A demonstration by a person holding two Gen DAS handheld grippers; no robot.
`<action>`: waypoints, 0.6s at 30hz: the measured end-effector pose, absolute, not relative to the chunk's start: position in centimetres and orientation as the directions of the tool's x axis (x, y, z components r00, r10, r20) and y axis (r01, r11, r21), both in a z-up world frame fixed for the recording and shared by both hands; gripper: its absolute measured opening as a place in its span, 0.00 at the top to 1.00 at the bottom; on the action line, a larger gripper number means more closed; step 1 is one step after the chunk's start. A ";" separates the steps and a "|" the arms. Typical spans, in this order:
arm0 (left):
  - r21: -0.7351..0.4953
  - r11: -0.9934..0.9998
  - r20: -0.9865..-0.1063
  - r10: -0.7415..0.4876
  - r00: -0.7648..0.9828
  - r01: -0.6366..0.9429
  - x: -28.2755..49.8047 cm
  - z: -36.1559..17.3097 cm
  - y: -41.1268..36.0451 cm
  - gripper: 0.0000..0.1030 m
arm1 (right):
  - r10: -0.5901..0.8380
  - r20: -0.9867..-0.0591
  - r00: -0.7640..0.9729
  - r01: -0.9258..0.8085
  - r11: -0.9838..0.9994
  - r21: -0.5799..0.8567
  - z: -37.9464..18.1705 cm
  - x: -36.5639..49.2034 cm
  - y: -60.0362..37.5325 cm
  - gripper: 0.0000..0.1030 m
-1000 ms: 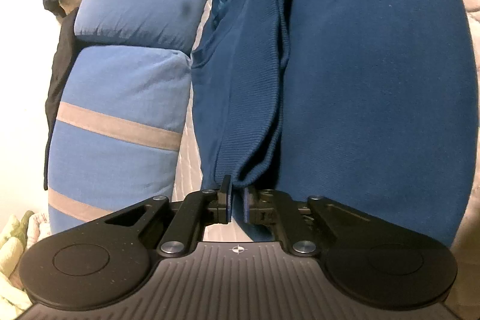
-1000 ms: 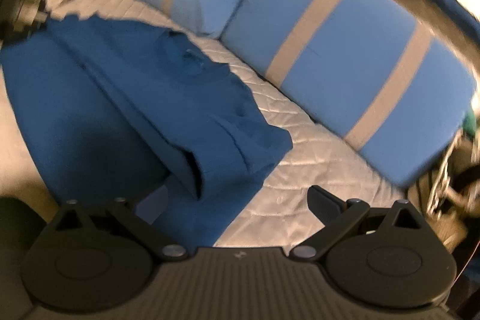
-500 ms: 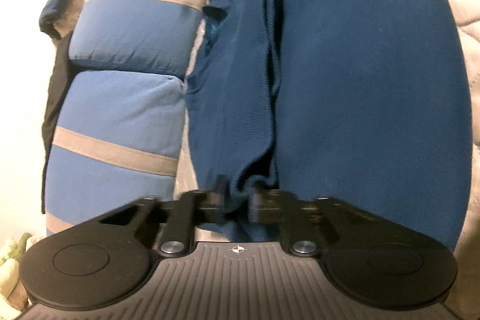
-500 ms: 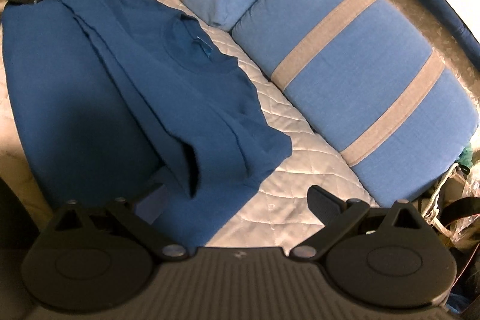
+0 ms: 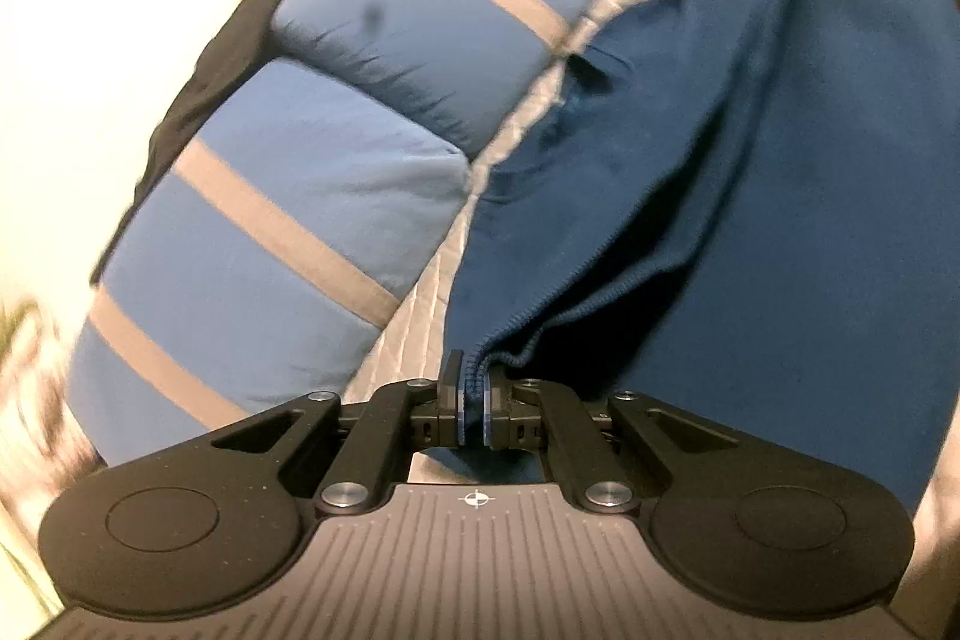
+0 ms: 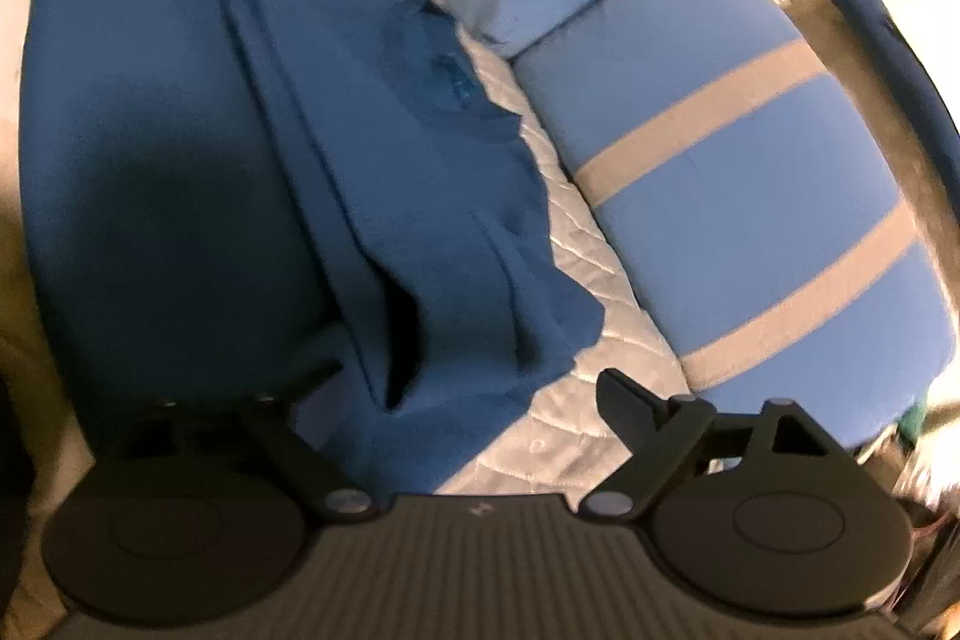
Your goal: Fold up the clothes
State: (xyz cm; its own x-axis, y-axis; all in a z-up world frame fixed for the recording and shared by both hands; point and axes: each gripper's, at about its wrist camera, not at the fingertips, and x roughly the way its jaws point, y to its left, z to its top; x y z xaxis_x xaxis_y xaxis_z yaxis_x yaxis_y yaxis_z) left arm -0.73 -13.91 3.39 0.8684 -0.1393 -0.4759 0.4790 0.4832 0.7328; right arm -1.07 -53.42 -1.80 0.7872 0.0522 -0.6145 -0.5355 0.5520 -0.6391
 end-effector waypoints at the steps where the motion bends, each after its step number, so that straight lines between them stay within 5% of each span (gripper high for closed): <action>1: 0.719 0.505 -0.478 -0.141 0.867 0.478 -0.5 3.7 -13.9 0.95 | 0.051 -0.611 0.790 -0.540 0.530 -0.654 -2.2 -1.1 -53.1 0.11; 10: 0.622 0.630 -0.490 -0.149 0.859 0.465 1.0 5.7 -13.7 0.95 | 0.057 -0.571 0.819 -0.548 0.374 -0.748 -4.9 -1.1 -51.7 0.19; 18: 0.595 0.661 -0.495 -0.147 0.857 0.457 1.3 6.0 -13.5 0.95 | 0.040 -0.509 0.860 -0.499 0.284 -0.819 -4.5 -1.9 -51.3 0.58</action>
State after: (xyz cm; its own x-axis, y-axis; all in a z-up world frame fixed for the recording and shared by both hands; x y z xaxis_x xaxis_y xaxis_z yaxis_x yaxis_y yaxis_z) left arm 1.32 -13.45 6.05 0.8566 -0.1468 -0.4946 0.4570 0.6610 0.5952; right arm -1.86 -51.31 -4.49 0.8596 0.0401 -0.5094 -0.4986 0.2843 -0.8189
